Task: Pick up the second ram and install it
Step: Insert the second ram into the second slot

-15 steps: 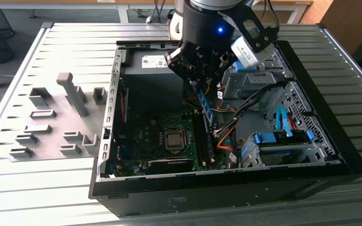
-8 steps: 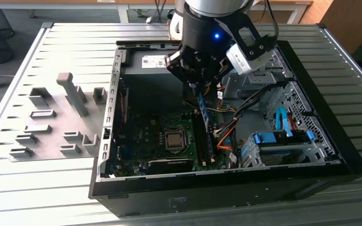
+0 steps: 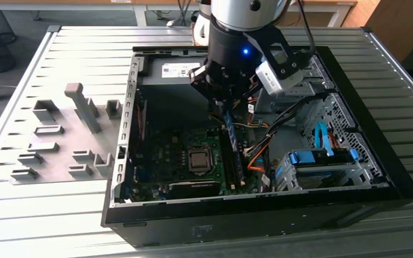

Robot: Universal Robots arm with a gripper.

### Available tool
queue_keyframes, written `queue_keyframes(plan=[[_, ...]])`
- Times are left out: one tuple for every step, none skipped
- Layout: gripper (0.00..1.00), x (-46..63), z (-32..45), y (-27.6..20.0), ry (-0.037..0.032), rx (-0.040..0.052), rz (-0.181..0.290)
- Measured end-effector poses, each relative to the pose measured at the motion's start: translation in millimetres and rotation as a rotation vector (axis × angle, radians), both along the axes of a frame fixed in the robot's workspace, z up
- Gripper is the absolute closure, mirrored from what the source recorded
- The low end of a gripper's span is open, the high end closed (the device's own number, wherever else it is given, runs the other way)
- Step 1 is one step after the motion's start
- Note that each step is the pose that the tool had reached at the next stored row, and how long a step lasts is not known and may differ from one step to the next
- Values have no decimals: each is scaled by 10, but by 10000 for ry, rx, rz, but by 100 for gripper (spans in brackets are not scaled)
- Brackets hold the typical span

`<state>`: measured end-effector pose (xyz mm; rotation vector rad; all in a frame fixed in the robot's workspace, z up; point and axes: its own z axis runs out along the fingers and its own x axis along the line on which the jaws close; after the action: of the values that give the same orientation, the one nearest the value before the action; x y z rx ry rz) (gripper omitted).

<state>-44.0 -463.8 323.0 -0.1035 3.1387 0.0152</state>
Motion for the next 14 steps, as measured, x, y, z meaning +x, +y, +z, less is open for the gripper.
queue_keyframes(plan=[[86, 0, -18, 0, 5, 0, -1], [86, 0, -37, 0, 6, 1, -1], [86, 0, -54, 0, 7, 1, -1], [86, 0, -69, 0, 7, 2, 0], [86, 0, -79, 0, 7, 1, 0], [86, 0, -89, 0, 7, 1, 0], [86, 0, -100, 0, 7, 3, 0], [86, 0, -108, 0, 7, 1, 0], [86, 0, -115, 0, 7, 2, 0], [86, 0, -117, 0, 8, 0, 0], [86, 0, -117, 0, 8, -1, -1], [86, 0, -117, 0, 8, -2, 0], [86, 0, -117, 0, 8, -1, 0], [86, 0, -118, 0, 7, 0, 0]])
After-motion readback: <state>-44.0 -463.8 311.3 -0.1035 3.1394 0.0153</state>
